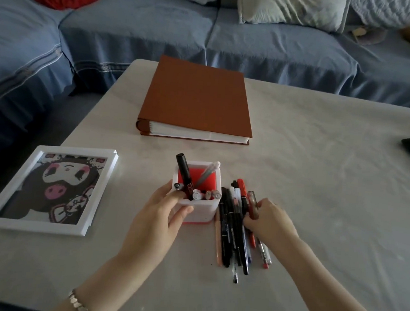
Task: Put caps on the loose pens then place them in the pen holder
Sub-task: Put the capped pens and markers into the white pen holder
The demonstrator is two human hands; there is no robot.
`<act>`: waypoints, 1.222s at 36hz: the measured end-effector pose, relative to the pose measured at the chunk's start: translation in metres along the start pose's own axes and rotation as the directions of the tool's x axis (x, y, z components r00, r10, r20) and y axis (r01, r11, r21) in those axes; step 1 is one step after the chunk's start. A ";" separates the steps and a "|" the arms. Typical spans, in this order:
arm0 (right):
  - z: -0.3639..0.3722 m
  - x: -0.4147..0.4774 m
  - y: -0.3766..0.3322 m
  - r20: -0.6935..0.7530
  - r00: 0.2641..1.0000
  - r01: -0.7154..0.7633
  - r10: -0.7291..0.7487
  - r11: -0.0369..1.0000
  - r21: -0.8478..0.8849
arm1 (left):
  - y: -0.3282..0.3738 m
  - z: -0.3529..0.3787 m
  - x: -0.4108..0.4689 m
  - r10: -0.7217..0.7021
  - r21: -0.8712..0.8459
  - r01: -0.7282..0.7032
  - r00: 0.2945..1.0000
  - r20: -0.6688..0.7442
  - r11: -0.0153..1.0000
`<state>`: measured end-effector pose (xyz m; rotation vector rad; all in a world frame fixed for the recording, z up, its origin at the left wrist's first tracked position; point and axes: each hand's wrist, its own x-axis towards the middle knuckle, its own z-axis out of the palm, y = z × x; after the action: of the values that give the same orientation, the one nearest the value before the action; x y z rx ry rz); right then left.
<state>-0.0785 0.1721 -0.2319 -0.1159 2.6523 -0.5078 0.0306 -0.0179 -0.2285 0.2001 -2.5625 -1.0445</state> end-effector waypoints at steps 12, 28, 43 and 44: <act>-0.008 0.011 0.014 0.049 0.997 -0.064 0.067 0.997 -0.050 | 0.002 -0.001 0.001 -0.009 0.005 0.009 1.000 0.004 1.000; -0.095 -0.045 -0.047 -0.426 0.873 0.488 -0.239 0.416 0.767 | 0.005 -0.002 0.000 -0.051 0.023 0.050 0.997 0.056 0.998; -0.019 -0.027 -0.083 -0.330 0.793 0.592 -0.512 0.776 0.219 | 0.007 -0.005 0.001 -0.032 0.057 0.029 0.998 0.058 0.998; -0.024 -0.027 -0.078 -0.347 0.797 0.586 -0.495 0.772 0.247 | 0.006 -0.006 0.001 -0.033 0.052 0.030 0.998 0.060 0.998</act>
<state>-0.0645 0.1119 -0.1719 -0.7851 2.7039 -1.2502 0.0317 -0.0174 -0.2202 0.2257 -2.6508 -1.0111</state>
